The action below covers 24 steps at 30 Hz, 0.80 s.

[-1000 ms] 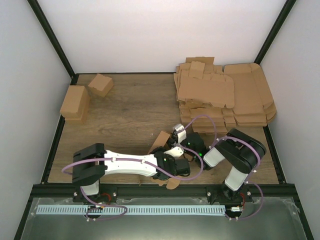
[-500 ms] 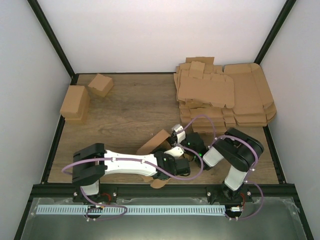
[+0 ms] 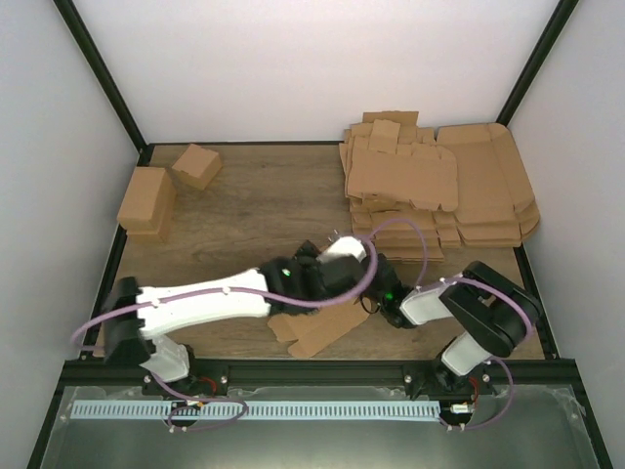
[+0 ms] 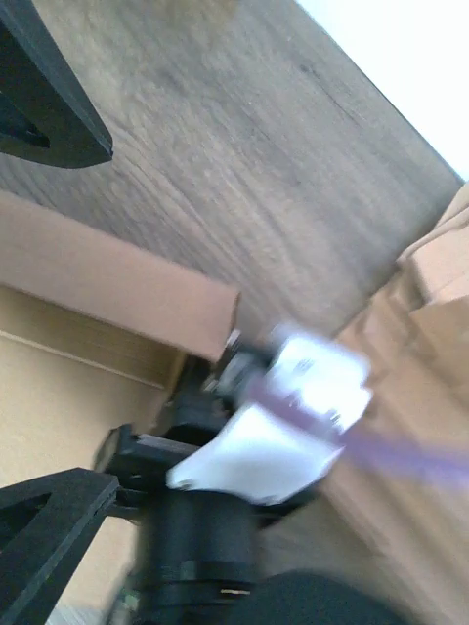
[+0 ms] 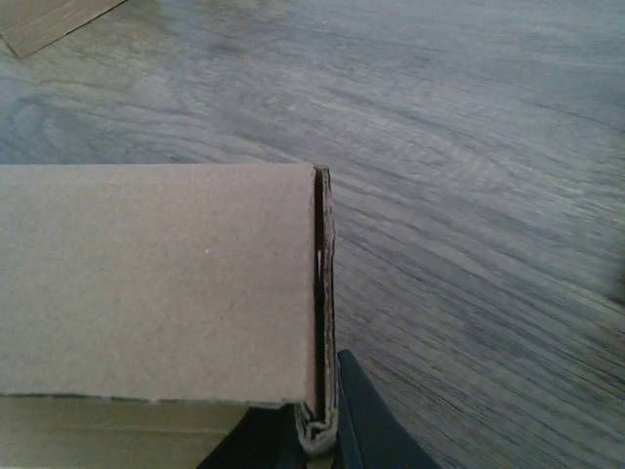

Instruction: Fold the paper box

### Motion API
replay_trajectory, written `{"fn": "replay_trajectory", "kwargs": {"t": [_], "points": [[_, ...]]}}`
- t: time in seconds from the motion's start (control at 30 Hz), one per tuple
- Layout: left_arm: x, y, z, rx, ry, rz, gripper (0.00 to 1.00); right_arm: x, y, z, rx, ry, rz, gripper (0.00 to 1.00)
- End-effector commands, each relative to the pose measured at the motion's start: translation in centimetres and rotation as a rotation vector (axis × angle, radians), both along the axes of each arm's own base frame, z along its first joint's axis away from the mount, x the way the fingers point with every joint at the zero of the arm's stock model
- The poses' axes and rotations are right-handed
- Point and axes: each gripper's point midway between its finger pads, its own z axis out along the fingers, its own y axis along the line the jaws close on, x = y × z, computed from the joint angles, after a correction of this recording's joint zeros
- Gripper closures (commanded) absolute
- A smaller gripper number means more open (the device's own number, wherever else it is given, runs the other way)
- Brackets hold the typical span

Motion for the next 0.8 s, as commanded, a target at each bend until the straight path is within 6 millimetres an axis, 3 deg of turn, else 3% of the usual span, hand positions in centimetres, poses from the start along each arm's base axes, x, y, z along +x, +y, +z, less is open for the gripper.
{"fn": "replay_trajectory", "kwargs": {"t": [0.0, 0.13, 0.47, 0.6, 0.77], "points": [[1.6, 1.0, 6.3, -0.27, 0.086, 0.008, 0.1, 0.6, -1.0, 1.4, 0.004, 0.032, -0.091, 0.99], [3.1, 3.7, 8.4, -0.431, 0.169, 0.034, 0.07, 0.8, -2.0, 1.6, 0.004, 0.101, -0.127, 0.99], [5.7, 10.8, 13.3, -0.676, 0.164, 0.103, 0.0, 1.8, -4.9, 3.3, 0.129, 0.304, -0.173, 0.99], [6.5, 12.9, 13.2, -0.713, 0.169, 0.143, 0.0, 2.5, -5.5, 4.4, 0.156, 0.355, -0.202, 0.99], [6.3, 13.6, 10.6, -0.69, 0.202, 0.142, 0.0, 3.2, -6.4, 4.9, 0.161, 0.406, -0.241, 0.99]]}}
